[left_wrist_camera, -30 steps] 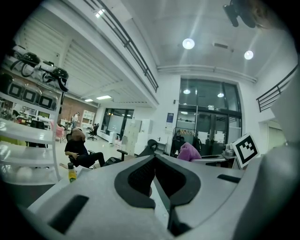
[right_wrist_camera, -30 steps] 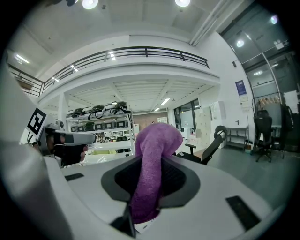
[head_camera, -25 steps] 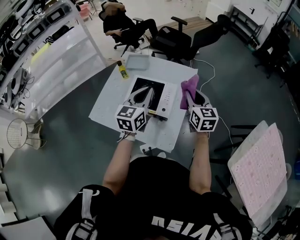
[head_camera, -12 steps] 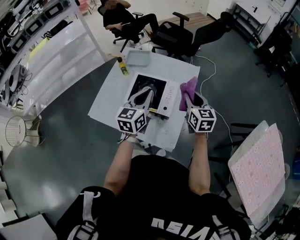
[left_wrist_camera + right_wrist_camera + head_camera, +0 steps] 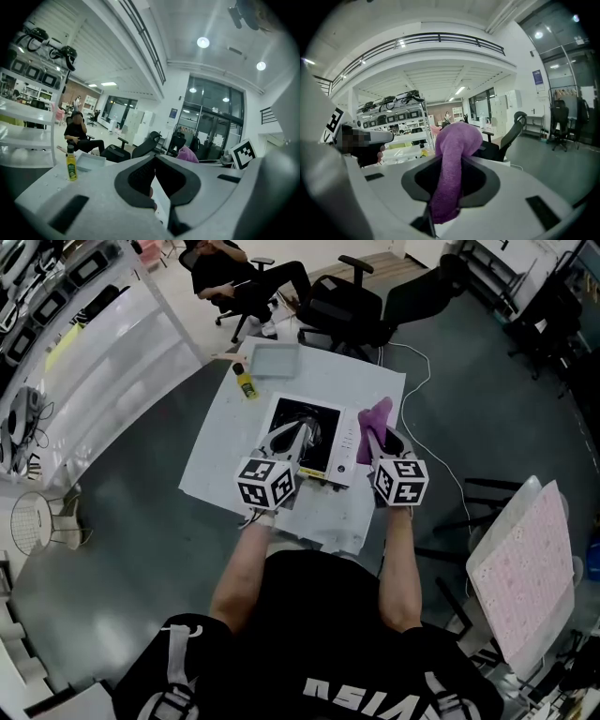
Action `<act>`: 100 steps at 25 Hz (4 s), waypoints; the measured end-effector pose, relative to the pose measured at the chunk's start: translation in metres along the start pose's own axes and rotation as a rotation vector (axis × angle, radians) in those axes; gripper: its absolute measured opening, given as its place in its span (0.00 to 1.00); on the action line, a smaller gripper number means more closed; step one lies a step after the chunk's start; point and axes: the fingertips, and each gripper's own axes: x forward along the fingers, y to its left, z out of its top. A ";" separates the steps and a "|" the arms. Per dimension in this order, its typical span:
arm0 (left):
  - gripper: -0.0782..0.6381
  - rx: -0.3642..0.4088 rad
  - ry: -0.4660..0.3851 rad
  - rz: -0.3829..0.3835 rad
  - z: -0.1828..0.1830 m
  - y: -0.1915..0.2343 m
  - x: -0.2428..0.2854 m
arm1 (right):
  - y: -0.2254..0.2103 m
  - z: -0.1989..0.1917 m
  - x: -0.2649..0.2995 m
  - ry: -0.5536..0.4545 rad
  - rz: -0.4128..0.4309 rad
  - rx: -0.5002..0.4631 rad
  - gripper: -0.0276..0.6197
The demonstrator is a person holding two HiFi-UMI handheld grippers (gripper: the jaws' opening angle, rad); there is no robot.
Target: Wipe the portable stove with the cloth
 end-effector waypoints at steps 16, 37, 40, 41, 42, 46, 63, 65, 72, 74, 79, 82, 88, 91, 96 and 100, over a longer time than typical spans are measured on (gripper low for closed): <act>0.12 0.053 0.098 -0.136 -0.008 0.044 0.060 | -0.017 -0.013 0.074 0.053 -0.088 0.047 0.19; 0.12 0.059 0.214 -0.187 -0.048 0.089 0.134 | -0.077 -0.081 0.156 0.249 -0.081 0.004 0.19; 0.12 0.054 0.238 -0.191 -0.058 0.092 0.143 | -0.083 -0.097 0.165 0.289 -0.076 0.001 0.19; 0.12 0.054 0.246 -0.193 -0.061 0.092 0.146 | -0.086 -0.102 0.168 0.304 -0.078 -0.003 0.19; 0.12 0.055 0.254 -0.195 -0.064 0.093 0.149 | -0.090 -0.107 0.171 0.317 -0.081 -0.006 0.19; 0.12 0.054 0.277 -0.202 -0.075 0.095 0.158 | -0.104 -0.127 0.178 0.368 -0.096 -0.015 0.19; 0.12 0.041 0.317 -0.196 -0.095 0.097 0.160 | -0.091 -0.154 0.198 0.412 -0.047 0.010 0.19; 0.12 0.038 0.319 -0.194 -0.096 0.096 0.159 | -0.086 -0.154 0.199 0.419 -0.031 -0.006 0.19; 0.12 0.037 0.314 -0.187 -0.095 0.091 0.156 | -0.075 -0.156 0.200 0.447 0.004 -0.041 0.19; 0.12 0.036 0.312 -0.183 -0.096 0.090 0.154 | -0.074 -0.157 0.199 0.448 0.013 -0.031 0.19; 0.12 0.028 0.308 -0.175 -0.097 0.085 0.148 | -0.065 -0.161 0.193 0.459 0.037 -0.051 0.19; 0.12 0.025 0.304 -0.172 -0.097 0.083 0.145 | -0.059 -0.163 0.191 0.463 0.049 -0.063 0.19; 0.12 0.016 0.287 -0.163 -0.095 0.072 0.134 | -0.044 -0.171 0.177 0.475 0.072 -0.062 0.19; 0.12 0.008 0.275 -0.152 -0.096 0.067 0.126 | -0.035 -0.176 0.167 0.482 0.091 -0.067 0.19; 0.12 -0.003 0.263 -0.124 -0.102 0.057 0.109 | -0.022 -0.185 0.149 0.482 0.125 -0.065 0.19; 0.12 -0.009 0.253 -0.102 -0.110 0.046 0.091 | -0.013 -0.191 0.134 0.479 0.141 -0.068 0.19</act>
